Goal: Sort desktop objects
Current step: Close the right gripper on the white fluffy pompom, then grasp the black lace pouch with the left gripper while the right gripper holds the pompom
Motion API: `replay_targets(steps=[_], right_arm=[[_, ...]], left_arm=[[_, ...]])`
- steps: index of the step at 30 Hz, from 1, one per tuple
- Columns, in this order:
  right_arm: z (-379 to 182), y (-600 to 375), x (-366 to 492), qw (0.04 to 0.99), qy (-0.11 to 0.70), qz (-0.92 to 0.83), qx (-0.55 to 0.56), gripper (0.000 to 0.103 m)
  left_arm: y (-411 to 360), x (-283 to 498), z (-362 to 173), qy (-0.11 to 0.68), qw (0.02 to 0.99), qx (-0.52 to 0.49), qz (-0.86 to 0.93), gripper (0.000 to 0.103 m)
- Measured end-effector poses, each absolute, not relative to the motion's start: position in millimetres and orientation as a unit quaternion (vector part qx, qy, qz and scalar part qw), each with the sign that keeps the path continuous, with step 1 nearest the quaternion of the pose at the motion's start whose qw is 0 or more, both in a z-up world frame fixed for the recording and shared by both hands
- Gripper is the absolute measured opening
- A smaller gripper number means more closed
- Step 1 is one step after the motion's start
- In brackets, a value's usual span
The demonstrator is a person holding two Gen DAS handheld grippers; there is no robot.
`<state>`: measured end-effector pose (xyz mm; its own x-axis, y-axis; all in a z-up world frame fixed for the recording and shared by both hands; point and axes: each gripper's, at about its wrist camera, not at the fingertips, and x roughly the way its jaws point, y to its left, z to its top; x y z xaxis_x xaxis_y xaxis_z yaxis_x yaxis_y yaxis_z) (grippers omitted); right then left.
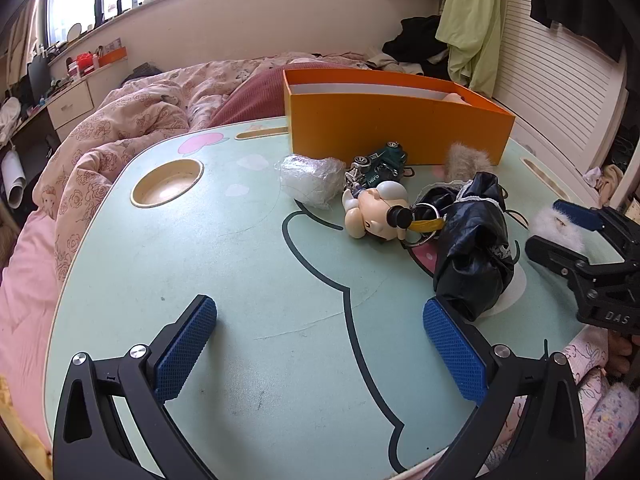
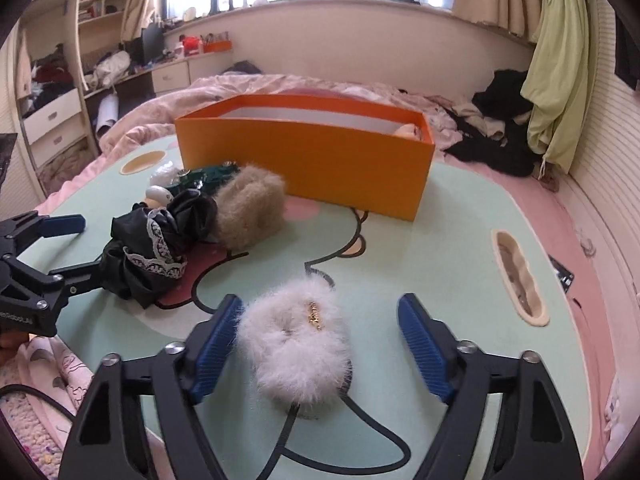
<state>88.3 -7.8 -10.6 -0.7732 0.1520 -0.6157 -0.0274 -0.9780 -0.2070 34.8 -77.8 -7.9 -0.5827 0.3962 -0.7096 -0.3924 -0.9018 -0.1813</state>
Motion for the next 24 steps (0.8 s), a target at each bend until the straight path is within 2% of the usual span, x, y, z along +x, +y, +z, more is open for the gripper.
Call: replay_targets(steps=[1,9,16,17,24], right_arm=[[-10,-8,91,0.030,-0.083,0.940,-0.331,0.031],[0,2,118,0.029,-0.057,0.958,-0.281,0.032],[0,6,117,0.030,-0.047,0.957,-0.286,0.032],[0,7,118,0.030,-0.048,0.956,-0.286,0.032],[-1,11,118,0.028,-0.038,0.956,-0.289,0.033]], left_arm=[[-78,35,-8,-0.003,0.222,-0.399,0.890,0.103],[-84,36,-4,-0.022,0.235,-0.391,0.890,0.103],[-86,59,43,-0.033,0.276,-0.296,0.914,0.102],[-80,60,50,-0.025,0.287,-0.288,0.913,0.100],[-14,51,61,0.063,0.350,-0.297,0.886,0.067]])
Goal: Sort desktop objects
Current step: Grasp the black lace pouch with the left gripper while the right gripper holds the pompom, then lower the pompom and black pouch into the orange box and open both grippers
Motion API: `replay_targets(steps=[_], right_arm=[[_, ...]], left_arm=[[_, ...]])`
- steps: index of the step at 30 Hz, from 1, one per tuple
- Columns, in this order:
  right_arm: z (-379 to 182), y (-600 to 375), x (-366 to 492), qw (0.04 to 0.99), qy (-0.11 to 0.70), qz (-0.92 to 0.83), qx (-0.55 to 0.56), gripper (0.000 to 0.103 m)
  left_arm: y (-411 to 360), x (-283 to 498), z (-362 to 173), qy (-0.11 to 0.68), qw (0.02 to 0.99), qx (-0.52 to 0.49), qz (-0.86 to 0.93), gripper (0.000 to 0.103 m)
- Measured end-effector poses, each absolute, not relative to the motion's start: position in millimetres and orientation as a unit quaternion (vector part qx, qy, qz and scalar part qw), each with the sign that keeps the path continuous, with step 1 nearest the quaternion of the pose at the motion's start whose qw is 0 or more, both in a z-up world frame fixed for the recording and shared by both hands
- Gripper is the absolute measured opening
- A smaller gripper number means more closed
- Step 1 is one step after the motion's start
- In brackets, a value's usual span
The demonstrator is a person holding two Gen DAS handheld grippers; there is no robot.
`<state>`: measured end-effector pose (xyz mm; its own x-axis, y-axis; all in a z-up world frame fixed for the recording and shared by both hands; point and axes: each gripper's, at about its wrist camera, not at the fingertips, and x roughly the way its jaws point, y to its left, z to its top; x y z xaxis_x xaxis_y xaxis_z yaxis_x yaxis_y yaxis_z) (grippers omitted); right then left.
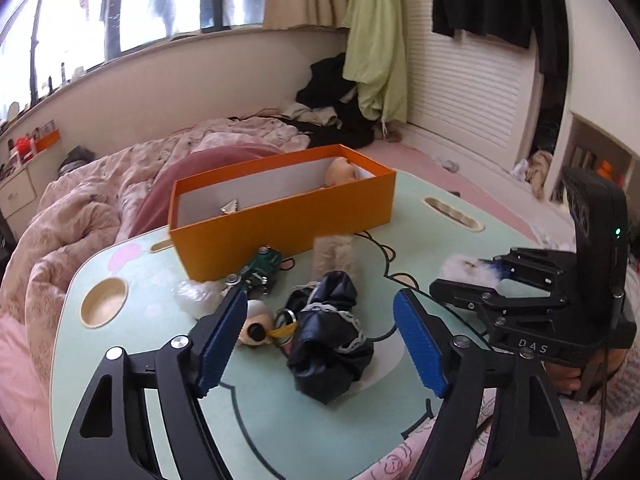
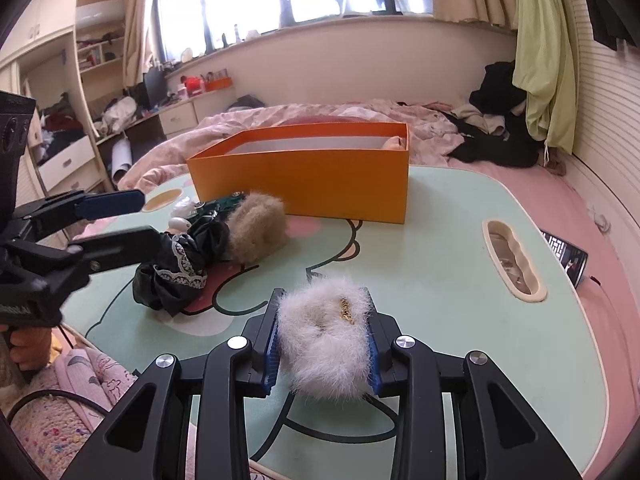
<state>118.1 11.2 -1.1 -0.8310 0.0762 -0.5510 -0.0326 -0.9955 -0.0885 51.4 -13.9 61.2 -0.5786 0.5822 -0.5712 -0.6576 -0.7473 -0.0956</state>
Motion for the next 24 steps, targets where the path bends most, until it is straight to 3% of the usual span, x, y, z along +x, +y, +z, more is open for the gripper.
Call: replay_targets(steps=[5,10,17,24], right_arm=[[-1,16,119,0.026,-0.028,0.956,-0.292,0.033],[0,16,120,0.026,-0.032,0.957,-0.289,0.033],[13,12,121,0.015,-0.041,0.959,-0.279,0.033],[59,10,86,0.015,-0.042,0.963,-0.266,0.033]], left_arm=[[17,41,38,0.126,0.348,-0.341,0.864,0.035],[9,52,40,0.120,0.368,-0.329,0.861,0.030],[-31,57,73,0.041,0.383,-0.302,0.872,0.029],[-59,11,121,-0.005,0.340,-0.276,0.899,0.029]])
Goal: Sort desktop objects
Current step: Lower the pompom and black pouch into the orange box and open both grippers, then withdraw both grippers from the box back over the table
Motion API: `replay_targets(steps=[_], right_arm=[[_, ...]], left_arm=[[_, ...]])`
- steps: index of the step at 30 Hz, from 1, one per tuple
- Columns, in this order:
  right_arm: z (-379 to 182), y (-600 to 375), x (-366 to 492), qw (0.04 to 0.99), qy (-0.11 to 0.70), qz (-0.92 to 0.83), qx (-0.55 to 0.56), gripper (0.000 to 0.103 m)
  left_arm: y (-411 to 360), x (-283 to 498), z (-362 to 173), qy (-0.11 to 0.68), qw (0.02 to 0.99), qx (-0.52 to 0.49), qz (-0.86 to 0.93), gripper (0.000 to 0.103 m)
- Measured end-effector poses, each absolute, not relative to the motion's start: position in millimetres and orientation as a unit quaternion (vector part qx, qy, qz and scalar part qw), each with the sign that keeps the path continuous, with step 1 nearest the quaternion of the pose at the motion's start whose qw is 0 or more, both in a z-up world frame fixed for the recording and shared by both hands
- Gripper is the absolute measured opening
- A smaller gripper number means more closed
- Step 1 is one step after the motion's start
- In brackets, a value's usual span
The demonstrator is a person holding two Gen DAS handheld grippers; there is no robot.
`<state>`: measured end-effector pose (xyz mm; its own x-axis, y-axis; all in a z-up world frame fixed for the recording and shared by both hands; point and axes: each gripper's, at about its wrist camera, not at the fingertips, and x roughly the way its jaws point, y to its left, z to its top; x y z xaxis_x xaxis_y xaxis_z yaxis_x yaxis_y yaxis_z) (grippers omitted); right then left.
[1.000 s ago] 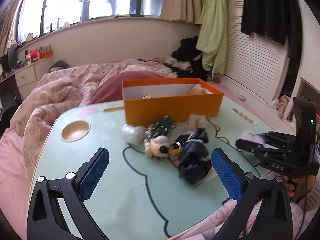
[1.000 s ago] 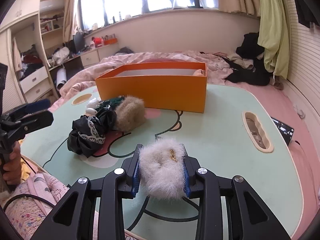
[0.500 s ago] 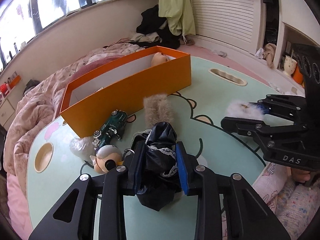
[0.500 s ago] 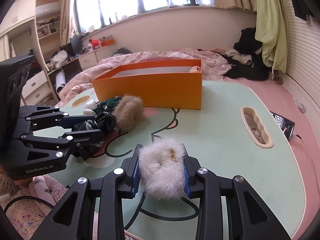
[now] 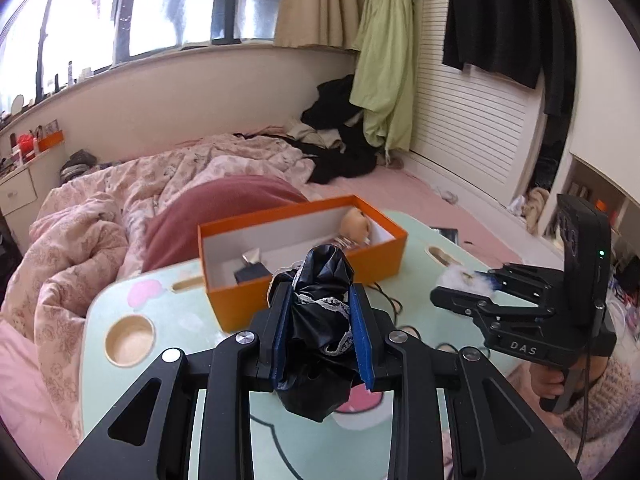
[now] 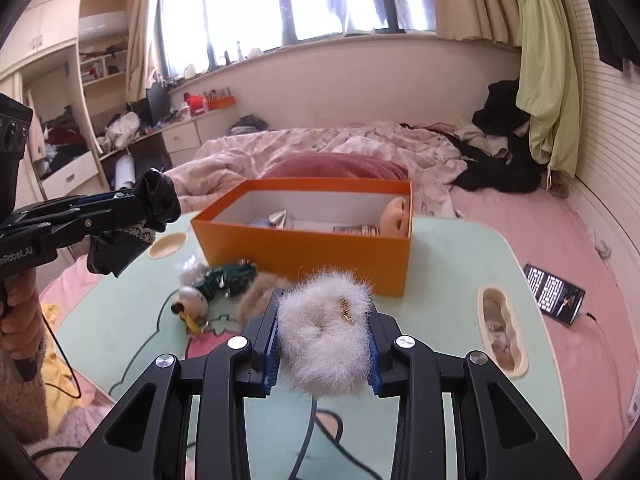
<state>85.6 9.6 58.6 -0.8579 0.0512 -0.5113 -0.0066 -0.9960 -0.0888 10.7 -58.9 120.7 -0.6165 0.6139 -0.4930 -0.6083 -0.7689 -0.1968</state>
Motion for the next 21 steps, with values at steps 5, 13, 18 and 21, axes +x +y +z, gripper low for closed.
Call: replay_targets(steps=[5,13,18,21], right_arm=[[84,15,19,0.029,-0.036,0.962,-0.270,0.033],[93,24,-26,0.046,0.000,0.965,-0.258,0.074],[87,11,-2,0.077,-0.052,0.961,-0.262,0.076],[79,5,15,0.093,-0.069,0.955,-0.274,0.081]], left_arm=[[-47,-64,133,-0.057,0.312,-0.310,0.896,0.030],[-33,-123,92,-0.108,0.270,-0.384,0.876,0.068],[-53,-94,87,-0.112,0.277,-0.370,0.880,0.076],[-64,-74,83,-0.091,0.268,-0.370,0.885,0.076]])
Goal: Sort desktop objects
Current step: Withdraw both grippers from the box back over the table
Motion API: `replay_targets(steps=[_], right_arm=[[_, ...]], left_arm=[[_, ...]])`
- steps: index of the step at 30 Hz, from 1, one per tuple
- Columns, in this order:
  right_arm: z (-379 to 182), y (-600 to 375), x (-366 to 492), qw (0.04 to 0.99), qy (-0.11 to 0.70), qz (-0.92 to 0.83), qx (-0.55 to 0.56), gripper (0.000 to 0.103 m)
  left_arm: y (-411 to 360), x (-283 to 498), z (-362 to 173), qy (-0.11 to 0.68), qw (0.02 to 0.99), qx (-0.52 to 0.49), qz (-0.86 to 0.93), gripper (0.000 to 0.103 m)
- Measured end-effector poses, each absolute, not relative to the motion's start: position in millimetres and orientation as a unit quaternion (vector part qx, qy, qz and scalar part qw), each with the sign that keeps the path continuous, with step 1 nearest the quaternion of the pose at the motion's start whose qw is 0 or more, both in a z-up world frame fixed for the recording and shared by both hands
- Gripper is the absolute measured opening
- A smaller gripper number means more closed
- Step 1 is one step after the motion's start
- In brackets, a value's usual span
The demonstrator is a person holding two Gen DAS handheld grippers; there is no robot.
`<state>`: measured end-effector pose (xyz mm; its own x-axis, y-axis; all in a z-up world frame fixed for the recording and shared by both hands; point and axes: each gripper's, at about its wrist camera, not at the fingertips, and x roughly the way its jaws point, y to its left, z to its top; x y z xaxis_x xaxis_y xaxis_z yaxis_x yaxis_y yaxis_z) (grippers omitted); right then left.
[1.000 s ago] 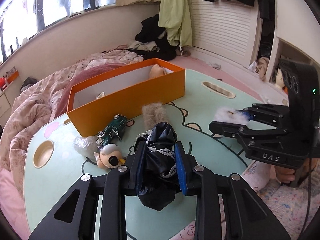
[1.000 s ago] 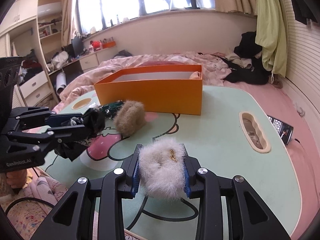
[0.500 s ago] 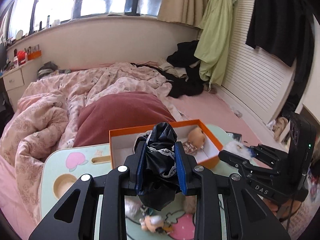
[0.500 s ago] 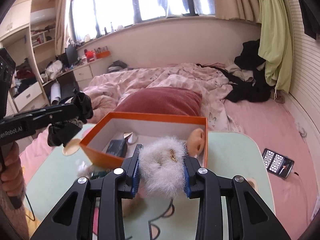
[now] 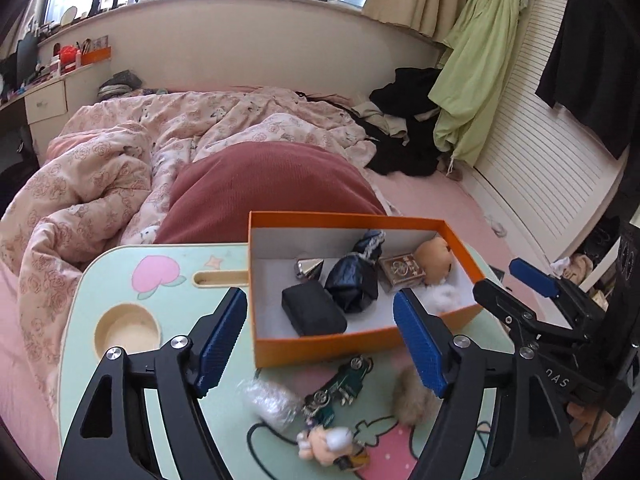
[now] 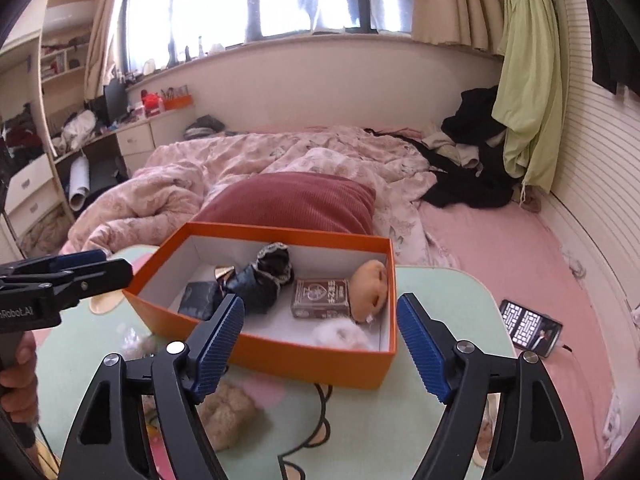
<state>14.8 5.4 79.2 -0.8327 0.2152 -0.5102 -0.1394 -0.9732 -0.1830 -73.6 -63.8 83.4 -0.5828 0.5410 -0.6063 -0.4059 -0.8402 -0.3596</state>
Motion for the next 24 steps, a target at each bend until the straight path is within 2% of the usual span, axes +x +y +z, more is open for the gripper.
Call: replay_targets(steps=[4,14,15,16,20,24], right_arm=[[63,-2,43,0.088,-0.074,0.949,-0.293,0.086],[-5,0,74,0.080,-0.083,0.911,-0.397,0.087],[-9,1,74,0.079,-0.087,0.911,-0.396,0.091],[-12,3,75,0.076,-0.083,0.914,-0.391,0.103],[-16,7,76,0.077,-0.079,0.916,-0.385,0.103],[-16,8,78,0.074,-0.080,0.918,-0.381,0.103]], left_arm=[[-74,-41,71,-0.058,0.254,-0.382,0.886,0.079],[-83,23,10,-0.024,0.247,-0.419,0.873,0.079],[-81,22,4,-0.019,0.239,-0.424,0.873,0.079],[-80,23,-1,-0.010,0.224,-0.419,0.880,0.085],[-77,26,-9,-0.004,0.212,-0.403,0.890,0.102],[-78,26,-10,-0.004,0.214,-0.401,0.891,0.103]])
